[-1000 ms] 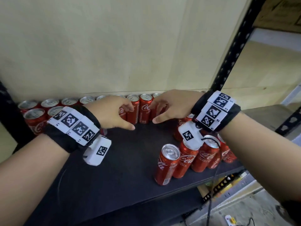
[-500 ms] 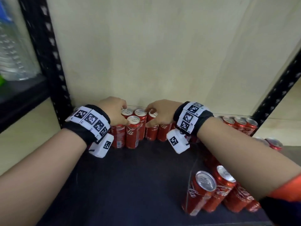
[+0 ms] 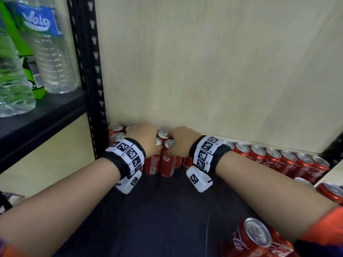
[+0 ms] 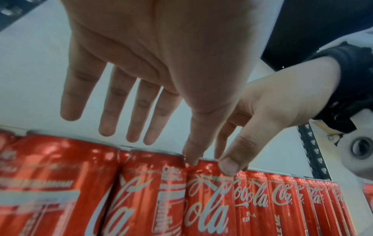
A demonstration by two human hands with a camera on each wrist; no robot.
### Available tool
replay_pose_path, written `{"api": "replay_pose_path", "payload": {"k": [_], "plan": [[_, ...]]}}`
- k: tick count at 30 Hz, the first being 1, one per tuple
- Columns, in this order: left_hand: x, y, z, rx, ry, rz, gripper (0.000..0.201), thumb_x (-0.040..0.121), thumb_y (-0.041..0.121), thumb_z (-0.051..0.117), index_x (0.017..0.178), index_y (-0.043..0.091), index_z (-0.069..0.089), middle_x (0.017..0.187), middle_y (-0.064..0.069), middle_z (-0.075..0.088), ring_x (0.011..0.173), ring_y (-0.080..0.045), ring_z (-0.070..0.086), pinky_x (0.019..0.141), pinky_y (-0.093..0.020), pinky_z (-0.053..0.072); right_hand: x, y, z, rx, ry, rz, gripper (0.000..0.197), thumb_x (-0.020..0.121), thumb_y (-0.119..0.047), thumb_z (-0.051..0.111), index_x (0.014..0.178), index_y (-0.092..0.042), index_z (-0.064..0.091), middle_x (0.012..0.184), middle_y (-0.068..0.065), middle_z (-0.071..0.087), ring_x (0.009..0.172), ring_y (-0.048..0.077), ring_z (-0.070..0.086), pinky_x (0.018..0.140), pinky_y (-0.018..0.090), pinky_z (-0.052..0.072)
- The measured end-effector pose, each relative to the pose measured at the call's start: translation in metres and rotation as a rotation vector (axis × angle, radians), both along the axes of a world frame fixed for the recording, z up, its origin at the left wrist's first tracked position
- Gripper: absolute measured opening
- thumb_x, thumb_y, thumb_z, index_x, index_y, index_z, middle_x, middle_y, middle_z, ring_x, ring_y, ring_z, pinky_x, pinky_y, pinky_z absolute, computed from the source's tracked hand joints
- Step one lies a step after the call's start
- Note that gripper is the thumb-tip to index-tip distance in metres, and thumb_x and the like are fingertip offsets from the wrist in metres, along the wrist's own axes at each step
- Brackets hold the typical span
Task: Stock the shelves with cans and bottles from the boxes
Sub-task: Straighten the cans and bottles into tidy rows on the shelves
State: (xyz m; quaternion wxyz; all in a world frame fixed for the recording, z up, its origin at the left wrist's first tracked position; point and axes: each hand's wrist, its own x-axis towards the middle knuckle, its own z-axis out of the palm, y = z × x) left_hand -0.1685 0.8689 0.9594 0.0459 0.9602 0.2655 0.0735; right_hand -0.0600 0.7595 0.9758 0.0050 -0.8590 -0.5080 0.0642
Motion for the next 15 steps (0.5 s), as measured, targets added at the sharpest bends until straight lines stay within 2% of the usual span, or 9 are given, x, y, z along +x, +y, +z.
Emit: {"api": "replay_pose_path", "payload": {"k": [2,4,7,9,12,13,15], "plan": [[0.000,0.001,-0.003,0.011,-0.003,-0.026,0.026,0.081,0.051,0.069,0.084,0.033,0.050,0.087,0.007,0.055,0.090,-0.022,0.061,0.078,-0.035,0.052,-0.001,0.003,-0.003,-0.004,-0.038,0.000,0.029,0.077,-0.036,0.078,0.097,-0.016,0.070,0.087,0.001,0.069,0.077,0.021,0.066,0.070,0.035,0.058],[0.002,0.002,-0.005,0.028,0.020,-0.046,0.033,0.077,0.053,0.070,0.099,0.030,0.063,0.094,0.005,0.062,0.095,-0.022,0.062,0.079,-0.036,0.053,0.000,0.005,-0.005,0.002,-0.070,0.002,0.029,0.077,-0.034,0.079,0.095,-0.013,0.068,0.086,0.002,0.066,0.075,0.022,0.065,0.065,0.033,0.055],[0.006,0.003,-0.006,0.091,0.074,-0.040,0.041,0.075,0.050,0.071,0.103,0.021,0.067,0.102,0.000,0.064,0.098,-0.023,0.061,0.077,-0.037,0.055,0.000,0.003,-0.007,-0.001,-0.102,0.014,0.030,0.075,-0.032,0.081,0.092,-0.013,0.065,0.085,0.002,0.065,0.074,0.021,0.063,0.063,0.032,0.052],[0.008,0.004,-0.008,0.127,0.103,-0.036,0.042,0.077,0.049,0.071,0.106,0.019,0.068,0.105,-0.001,0.062,0.102,-0.023,0.059,0.075,-0.035,0.051,-0.001,0.000,-0.007,-0.002,-0.122,0.024,0.028,0.076,-0.031,0.081,0.089,-0.013,0.062,0.083,0.001,0.063,0.076,0.021,0.063,0.062,0.031,0.047],[0.011,0.002,-0.011,0.175,0.126,-0.053,0.044,0.078,0.051,0.070,0.108,0.020,0.064,0.109,0.000,0.059,0.111,-0.025,0.051,0.076,-0.034,0.040,-0.002,-0.006,-0.006,0.038,-0.103,0.048,0.038,0.073,-0.031,0.084,0.103,-0.015,0.065,0.096,0.001,0.066,0.086,0.022,0.066,0.070,0.033,0.053],[0.012,0.001,-0.011,0.183,0.129,-0.062,0.044,0.077,0.052,0.070,0.106,0.020,0.063,0.107,0.000,0.060,0.109,-0.024,0.050,0.076,-0.033,0.040,-0.002,-0.007,-0.006,0.050,-0.085,0.056,0.045,0.071,-0.033,0.085,0.108,-0.016,0.066,0.101,0.001,0.066,0.089,0.022,0.065,0.074,0.034,0.056],[0.012,-0.003,-0.011,0.139,0.112,-0.066,0.038,0.073,0.045,0.074,0.099,0.020,0.063,0.102,0.001,0.062,0.098,-0.021,0.056,0.075,-0.033,0.049,-0.002,-0.011,-0.008,0.043,-0.070,0.077,0.054,0.069,-0.036,0.087,0.115,-0.018,0.067,0.106,0.001,0.065,0.095,0.023,0.065,0.081,0.037,0.057]]}}
